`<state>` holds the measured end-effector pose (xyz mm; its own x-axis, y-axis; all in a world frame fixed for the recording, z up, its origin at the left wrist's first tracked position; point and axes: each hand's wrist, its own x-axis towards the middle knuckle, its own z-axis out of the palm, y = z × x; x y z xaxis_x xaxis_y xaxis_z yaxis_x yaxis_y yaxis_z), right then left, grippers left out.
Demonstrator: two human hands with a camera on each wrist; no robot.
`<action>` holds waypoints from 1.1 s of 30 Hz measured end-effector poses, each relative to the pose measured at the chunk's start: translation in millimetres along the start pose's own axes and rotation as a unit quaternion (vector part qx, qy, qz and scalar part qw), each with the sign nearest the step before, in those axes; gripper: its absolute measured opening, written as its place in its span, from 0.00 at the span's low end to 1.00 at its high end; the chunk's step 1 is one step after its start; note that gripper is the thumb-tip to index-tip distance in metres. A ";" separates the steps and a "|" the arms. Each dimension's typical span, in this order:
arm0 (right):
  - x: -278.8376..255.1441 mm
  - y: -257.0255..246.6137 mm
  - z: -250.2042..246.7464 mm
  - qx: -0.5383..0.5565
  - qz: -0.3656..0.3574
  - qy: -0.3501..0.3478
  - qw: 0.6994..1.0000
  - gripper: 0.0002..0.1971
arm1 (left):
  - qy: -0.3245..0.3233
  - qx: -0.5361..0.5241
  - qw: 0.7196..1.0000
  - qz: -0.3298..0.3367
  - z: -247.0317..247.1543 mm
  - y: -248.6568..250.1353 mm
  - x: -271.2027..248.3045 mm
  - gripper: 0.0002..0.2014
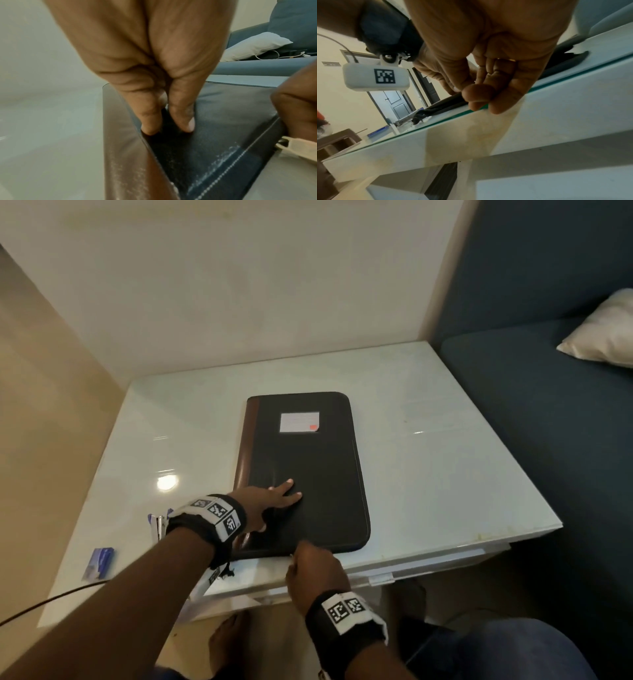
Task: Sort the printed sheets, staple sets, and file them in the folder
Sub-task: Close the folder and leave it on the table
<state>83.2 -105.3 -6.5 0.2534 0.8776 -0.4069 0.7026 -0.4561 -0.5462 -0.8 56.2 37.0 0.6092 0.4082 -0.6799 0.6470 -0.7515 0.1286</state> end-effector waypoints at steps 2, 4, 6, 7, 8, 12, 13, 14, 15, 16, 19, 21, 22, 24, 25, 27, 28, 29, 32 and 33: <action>2.1 -13.3 2.1 -0.002 -0.004 -0.017 1.000 0.07 | -0.004 0.017 1.000 0.005 0.1 1.4 1.6 0.48; 3.8 -27.0 4.2 -0.006 -0.022 -0.034 0.999 0.07 | -0.010 0.017 1.000 0.005 0.3 2.8 2.5 0.48; 5.2 -41.3 6.1 -0.007 -0.041 -0.051 0.998 0.08 | -0.014 0.013 1.000 0.009 -0.3 2.9 2.1 0.48; 5.6 -47.8 7.2 -0.006 -0.049 -0.057 0.997 0.09 | -0.016 0.012 1.000 0.013 -0.7 2.0 2.1 0.48; 6.5 -53.2 8.1 -0.002 -0.055 -0.061 0.997 0.11 | -0.018 0.009 1.000 0.015 -1.2 1.1 1.9 0.48; 10.2 -60.0 12.9 0.023 -0.054 -0.059 0.997 0.14 | -0.016 -0.005 1.000 0.023 -0.1 -0.6 1.3 0.48; 11.6 -60.0 14.8 0.026 -0.059 -0.063 0.996 0.15 | -0.015 -0.006 1.000 0.024 -0.3 -1.1 1.6 0.49; 12.8 -60.0 17.8 0.027 -0.066 -0.071 0.995 0.17 | -0.017 -0.005 1.000 0.024 -0.2 -1.4 1.4 0.49; 14.3 -60.5 20.3 0.026 -0.066 -0.081 0.994 0.18 | -0.020 -0.003 1.000 0.024 -0.7 -1.5 1.3 0.48; 16.5 -60.9 22.4 0.025 -0.061 -0.089 0.994 0.20 | -0.022 0.000 0.999 0.025 -1.3 -1.1 1.2 0.48; 21.2 -61.9 25.0 0.023 -0.051 -0.104 0.993 0.23 | -0.022 0.001 1.000 0.023 -1.1 0.6 -0.5 0.48; 22.3 -59.9 20.0 0.021 -0.070 -0.111 0.991 0.22 | -0.014 -0.001 1.000 0.018 0.3 2.0 -0.8 0.48; 21.8 -57.4 14.4 0.011 -0.085 -0.108 0.990 0.20 | -0.009 -0.002 1.000 0.016 1.9 2.2 -0.5 0.49; 21.0 -47.5 -1.4 -0.014 -0.104 -0.086 0.991 0.17 | 0.007 -0.007 1.000 0.015 4.7 1.9 -0.9 0.48; 21.6 -39.0 -11.6 -0.017 -0.098 -0.064 0.993 0.16 | 0.018 -0.012 1.000 0.016 6.4 0.3 -1.4 0.48; 23.5 -16.6 -34.6 -0.014 -0.060 -0.002 0.998 0.15 | 0.054 -0.052 0.997 0.007 10.3 -3.6 -4.8 0.44; 25.8 -4.6 -46.0 -0.014 -0.042 0.035 0.998 0.15 | 0.081 -0.089 0.993 -0.009 12.6 -6.5 -8.2 0.41; 27.4 9.0 -56.4 -0.013 -0.019 0.071 0.997 0.16 | 0.116 -0.129 0.985 -0.028 16.3 -8.0 -11.3 0.38; 29.2 39.8 -83.5 -0.004 0.030 0.156 0.987 0.11 | 0.247 -0.237 0.931 -0.123 29.4 -11.7 -22.3 0.27; 30.4 47.2 -88.0 -0.004 0.046 0.173 0.984 0.08 | 0.284 -0.262 0.908 -0.163 33.6 -12.4 -24.5 0.24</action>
<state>182.6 -87.1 19.8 0.5262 0.8310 -0.1804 0.6706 -0.5360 -0.5128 -39.2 38.1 27.8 0.3888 0.8773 -0.2813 0.8737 -0.2543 0.4146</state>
